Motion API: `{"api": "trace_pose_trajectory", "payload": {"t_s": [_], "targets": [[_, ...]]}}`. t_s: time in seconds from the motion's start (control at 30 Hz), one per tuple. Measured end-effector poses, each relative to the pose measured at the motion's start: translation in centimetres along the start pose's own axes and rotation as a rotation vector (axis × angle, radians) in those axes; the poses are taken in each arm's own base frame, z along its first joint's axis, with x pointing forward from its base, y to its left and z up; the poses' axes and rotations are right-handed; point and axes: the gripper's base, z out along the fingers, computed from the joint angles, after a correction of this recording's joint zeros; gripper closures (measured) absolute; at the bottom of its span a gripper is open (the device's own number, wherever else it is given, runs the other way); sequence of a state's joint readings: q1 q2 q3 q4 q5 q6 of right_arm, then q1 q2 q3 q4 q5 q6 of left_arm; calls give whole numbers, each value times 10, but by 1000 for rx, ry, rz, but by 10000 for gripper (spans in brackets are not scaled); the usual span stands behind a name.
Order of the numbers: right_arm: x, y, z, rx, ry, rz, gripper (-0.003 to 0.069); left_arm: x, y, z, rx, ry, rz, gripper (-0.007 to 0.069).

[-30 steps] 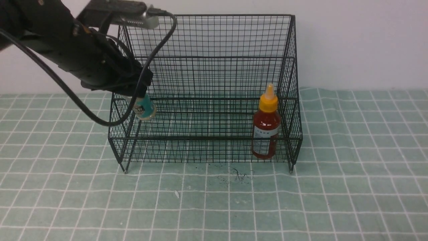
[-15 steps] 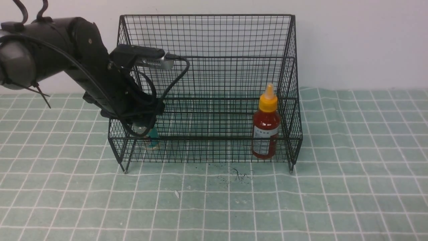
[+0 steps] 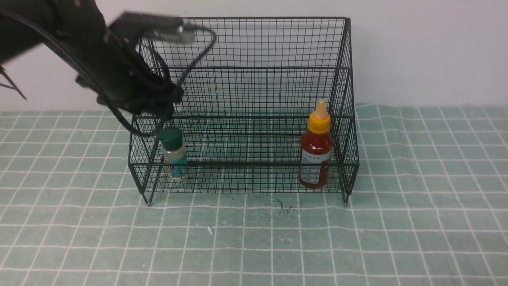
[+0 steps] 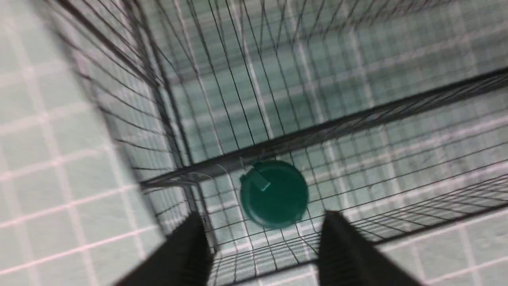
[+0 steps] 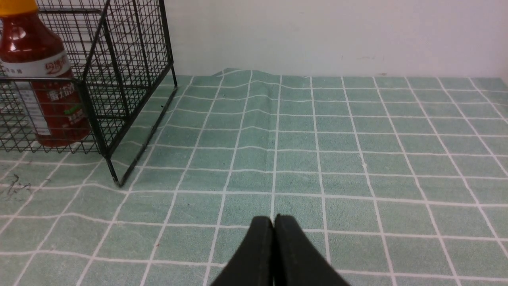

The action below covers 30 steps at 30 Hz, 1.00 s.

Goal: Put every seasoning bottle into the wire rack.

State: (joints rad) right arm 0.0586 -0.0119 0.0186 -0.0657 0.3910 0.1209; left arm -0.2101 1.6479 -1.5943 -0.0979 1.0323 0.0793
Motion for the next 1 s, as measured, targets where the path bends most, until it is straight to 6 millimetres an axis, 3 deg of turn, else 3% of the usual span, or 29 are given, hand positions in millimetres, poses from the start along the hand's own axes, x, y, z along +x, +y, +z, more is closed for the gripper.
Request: {"api": "trace_pose_trajectory", "payload": {"t_s": [0.03,0.07,0.13,0.23,0.3,0.37,0.4,0.5,0.6,0.7,0.77,0.8,0.87,1.0], "targets": [[0,0,0,0,0,0,672,-1,0,-1,-1,-5,0,352],[0,0,0,0,0,0,672,-2,-3,-45,-12,-81,10,473],[0,0,0,0,0,0,672,4,-6,-82,-14,-155,12,562],[0,0,0,0,0,0,672,32,-14,-142,3,-288,0,622],[0,0,0,0,0,1,672,57,-18,-165,23,-369,-6,631],[0,0,0,0,0,5,672,82,-20,-174,35,-432,-10,631],[0,0,0,0,0,5,672,85,-21,-174,37,-440,-11,631],[0,0,0,0,0,7,672,135,-22,-180,39,-593,-24,631],[0,0,0,0,-1,8,672,164,-22,-179,33,-685,-26,631],[0,0,0,0,-1,8,672,212,-22,-180,27,-801,-25,631],[0,0,0,0,-1,8,672,227,-22,-178,27,-813,-23,631],[0,0,0,0,-1,8,672,249,-23,-178,27,-853,-17,631],[0,0,0,0,-1,8,672,274,-24,-182,15,-924,5,631],[0,0,0,0,-1,8,672,309,-23,-181,-10,-1057,30,631]]}}
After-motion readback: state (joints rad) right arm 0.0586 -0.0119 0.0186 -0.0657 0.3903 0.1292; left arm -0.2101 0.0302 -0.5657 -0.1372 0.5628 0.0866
